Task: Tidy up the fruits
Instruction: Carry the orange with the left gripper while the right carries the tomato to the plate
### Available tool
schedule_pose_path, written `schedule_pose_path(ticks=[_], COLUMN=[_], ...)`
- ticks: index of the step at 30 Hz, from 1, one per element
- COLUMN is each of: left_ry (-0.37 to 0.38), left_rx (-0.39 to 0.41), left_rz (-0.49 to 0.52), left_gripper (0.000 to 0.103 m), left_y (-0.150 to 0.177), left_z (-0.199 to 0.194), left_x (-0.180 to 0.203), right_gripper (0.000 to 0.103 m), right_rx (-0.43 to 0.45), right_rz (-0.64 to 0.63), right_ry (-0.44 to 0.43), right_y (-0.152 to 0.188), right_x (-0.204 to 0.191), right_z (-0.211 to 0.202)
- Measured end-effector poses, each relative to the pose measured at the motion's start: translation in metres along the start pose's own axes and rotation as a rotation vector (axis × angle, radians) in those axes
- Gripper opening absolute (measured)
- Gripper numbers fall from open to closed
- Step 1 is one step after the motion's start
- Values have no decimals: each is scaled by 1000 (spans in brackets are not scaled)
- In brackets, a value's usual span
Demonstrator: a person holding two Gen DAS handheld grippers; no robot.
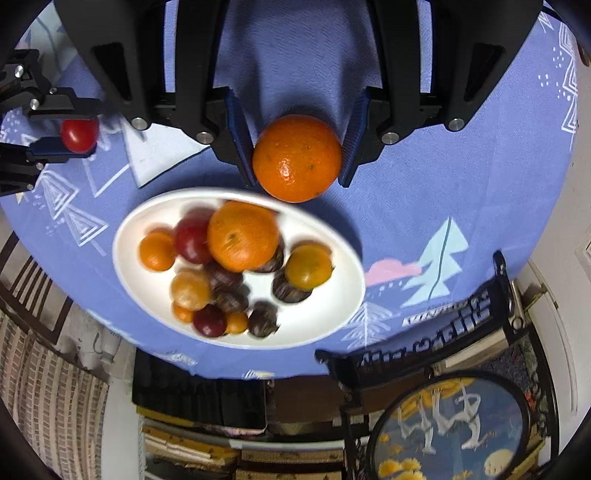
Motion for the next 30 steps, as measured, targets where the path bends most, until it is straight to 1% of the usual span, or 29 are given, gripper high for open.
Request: schedule_pose_path(ticks=[1,4,8,10,13,15,16,18,21,24,30], left_ry=[9,-4,15,-6,-39,-51,-75,-109,-137,-147,-154], left_rx=[11,25,12,11,32,43,49,46,36,24,-9], left_rz=[-1,23,63,86,113,109,109,102,80,59,34], left_gripper=[44,44,44,44,44,44,44,44,44,44,44], left_y=[-3,-10,-26,-37,-62,-75,-83,-92,-105,-110,-113], left_z=[-5,-14,-19,-23,-32,-36,-37,-36,-31,-25,-5], left_x=[3,16,32,35,35,32,29,24,17,12,8], right_gripper=[28,28,28,28,28,28,28,28,28,28,28], right_rx=[9,28,59,96,146,177,190,211,238,251,239], right_rz=[-1,-9,-19,-20,-22,-25,-24,-21,-12,-19,-30], right_ry=[0,7,18,23,25,28,31,30,23,20,17], right_y=[-2,-8,-19,-33,-51,-65,-71,-83,-103,-121,-139], right_x=[1,5,12,16,20,24,25,28,32,32,31], right_z=[-3,-13,-28,-39,-54,-62,-65,-69,-73,-70,-54])
Point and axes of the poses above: each gripper's, at about its wrist camera, not at the fingertips, and z roughly the way its jaws point, x to its right, y to its underside, the point moved 4 cm from there along z, roughly the way its jaws point, and after that the axes turned 15 degrees about z, right-handed, at the moved point
